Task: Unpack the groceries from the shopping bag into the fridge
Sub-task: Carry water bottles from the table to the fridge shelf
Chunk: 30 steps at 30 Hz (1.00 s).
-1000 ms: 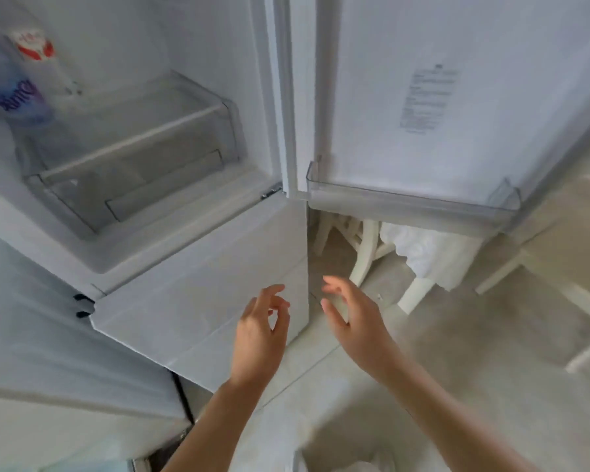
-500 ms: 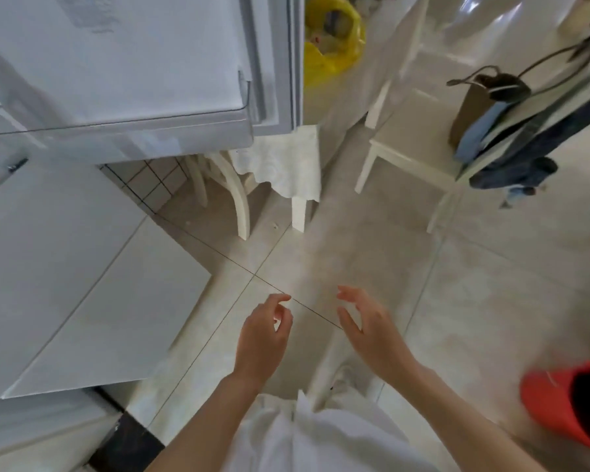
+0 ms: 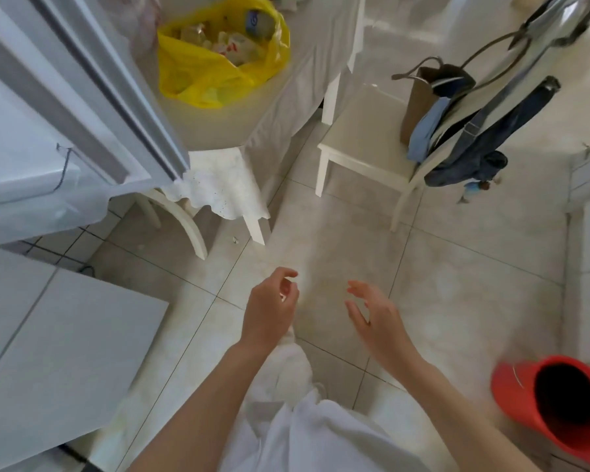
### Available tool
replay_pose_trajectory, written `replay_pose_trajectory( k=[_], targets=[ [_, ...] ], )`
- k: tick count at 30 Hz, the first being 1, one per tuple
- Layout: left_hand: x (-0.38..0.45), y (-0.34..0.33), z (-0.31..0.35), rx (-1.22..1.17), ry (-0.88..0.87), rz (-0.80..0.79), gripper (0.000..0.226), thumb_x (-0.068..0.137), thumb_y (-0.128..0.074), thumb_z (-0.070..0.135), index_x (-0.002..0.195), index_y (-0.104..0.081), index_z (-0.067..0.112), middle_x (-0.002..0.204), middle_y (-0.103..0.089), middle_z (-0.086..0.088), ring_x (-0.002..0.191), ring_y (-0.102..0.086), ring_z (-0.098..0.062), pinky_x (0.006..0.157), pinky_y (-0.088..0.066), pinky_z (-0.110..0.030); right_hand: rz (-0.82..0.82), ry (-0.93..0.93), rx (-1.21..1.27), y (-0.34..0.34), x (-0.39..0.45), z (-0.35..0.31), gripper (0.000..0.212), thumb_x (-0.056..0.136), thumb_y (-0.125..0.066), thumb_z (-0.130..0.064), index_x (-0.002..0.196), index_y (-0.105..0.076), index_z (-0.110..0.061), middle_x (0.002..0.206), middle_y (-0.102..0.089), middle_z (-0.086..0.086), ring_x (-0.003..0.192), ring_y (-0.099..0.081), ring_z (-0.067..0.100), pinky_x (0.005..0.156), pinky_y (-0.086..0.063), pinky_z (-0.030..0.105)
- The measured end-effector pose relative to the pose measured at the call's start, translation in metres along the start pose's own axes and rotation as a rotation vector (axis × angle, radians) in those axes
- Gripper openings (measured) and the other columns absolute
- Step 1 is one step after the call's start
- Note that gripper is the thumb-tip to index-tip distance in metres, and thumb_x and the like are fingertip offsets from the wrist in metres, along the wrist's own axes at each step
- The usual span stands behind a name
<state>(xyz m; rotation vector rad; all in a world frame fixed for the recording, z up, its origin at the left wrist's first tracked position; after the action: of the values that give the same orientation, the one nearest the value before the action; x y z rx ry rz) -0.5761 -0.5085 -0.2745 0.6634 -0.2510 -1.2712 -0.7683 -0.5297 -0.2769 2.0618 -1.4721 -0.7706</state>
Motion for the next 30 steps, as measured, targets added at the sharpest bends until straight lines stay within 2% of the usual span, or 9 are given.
replay_pose_trajectory(
  k=[3,9,14,17,19,25,30],
  targets=[
    [0.049,0.003,0.006,0.007,0.018,0.033,0.013,0.093,-0.056,0.015,0.102,-0.065,0.02,0.078,-0.07,0.003,0.078,-0.065,-0.009,0.073,-0.05,-0.019,0.013,0.007,-0.003,0.013,0.048,0.0,0.032,0.093,-0.056,-0.016,0.124,-0.055,-0.009,0.113,-0.064,0.003,0.106,-0.06,0.016,0.094,-0.047,0.031],
    [0.162,0.021,0.024,0.014,0.022,0.061,0.015,0.092,-0.057,0.012,0.103,-0.064,0.019,0.077,-0.065,0.007,0.077,-0.062,-0.003,0.069,-0.046,-0.014,0.037,0.031,-0.002,0.035,0.162,-0.02,0.03,0.093,-0.057,-0.015,0.122,-0.056,-0.007,0.114,-0.064,0.005,0.106,-0.06,0.017,0.092,-0.047,0.03],
    [0.249,0.042,0.041,0.026,0.012,0.098,0.016,0.091,-0.058,0.011,0.105,-0.064,0.016,0.079,-0.064,0.009,0.076,-0.061,-0.002,0.066,-0.041,-0.004,0.011,0.096,-0.02,0.046,0.252,-0.046,0.031,0.094,-0.056,-0.015,0.124,-0.055,-0.008,0.116,-0.062,0.004,0.105,-0.057,0.012,0.09,-0.04,0.019],
    [0.293,0.049,0.048,0.028,0.012,0.139,0.017,0.091,-0.058,0.012,0.107,-0.065,0.016,0.083,-0.067,0.005,0.081,-0.064,-0.009,0.07,-0.044,-0.009,0.008,0.139,-0.032,0.05,0.302,-0.057,0.029,0.093,-0.058,-0.013,0.121,-0.057,-0.006,0.115,-0.063,0.006,0.105,-0.059,0.016,0.09,-0.042,0.022],
    [0.317,0.051,0.051,0.018,0.033,0.176,0.016,0.091,-0.059,0.013,0.106,-0.065,0.018,0.086,-0.069,0.004,0.081,-0.064,-0.01,0.072,-0.048,-0.018,-0.007,0.163,-0.036,0.05,0.333,-0.064,0.028,0.092,-0.059,-0.012,0.119,-0.058,-0.006,0.114,-0.064,0.007,0.104,-0.06,0.017,0.09,-0.047,0.027],
    [0.38,0.051,0.06,-0.012,0.081,0.247,0.013,0.092,-0.057,0.017,0.103,-0.063,0.022,0.089,-0.07,0.004,0.082,-0.065,-0.011,0.075,-0.053,-0.026,-0.081,0.226,-0.031,0.051,0.422,-0.075,0.027,0.092,-0.059,-0.017,0.119,-0.058,-0.012,0.113,-0.064,0.001,0.105,-0.061,0.015,0.091,-0.049,0.033],
    [0.433,0.05,0.071,0.012,0.173,0.31,0.014,0.093,-0.056,0.019,0.105,-0.063,0.022,0.088,-0.069,0.004,0.082,-0.064,-0.011,0.075,-0.055,-0.03,-0.209,0.271,-0.065,0.056,0.496,-0.081,0.03,0.095,-0.054,-0.023,0.124,-0.054,-0.015,0.12,-0.061,-0.003,0.109,-0.056,0.01,0.089,-0.041,0.022]
  ],
)
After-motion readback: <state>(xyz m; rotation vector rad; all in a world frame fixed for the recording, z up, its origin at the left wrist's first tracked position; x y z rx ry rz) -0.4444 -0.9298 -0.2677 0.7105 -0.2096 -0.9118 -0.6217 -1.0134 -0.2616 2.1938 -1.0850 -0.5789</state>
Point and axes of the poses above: each hand's wrist, its own x-axis towards the middle knuckle, its own y-axis out of the back of the hand, z = x × y, the point moved 2 cm from there along x, towards the middle knuckle
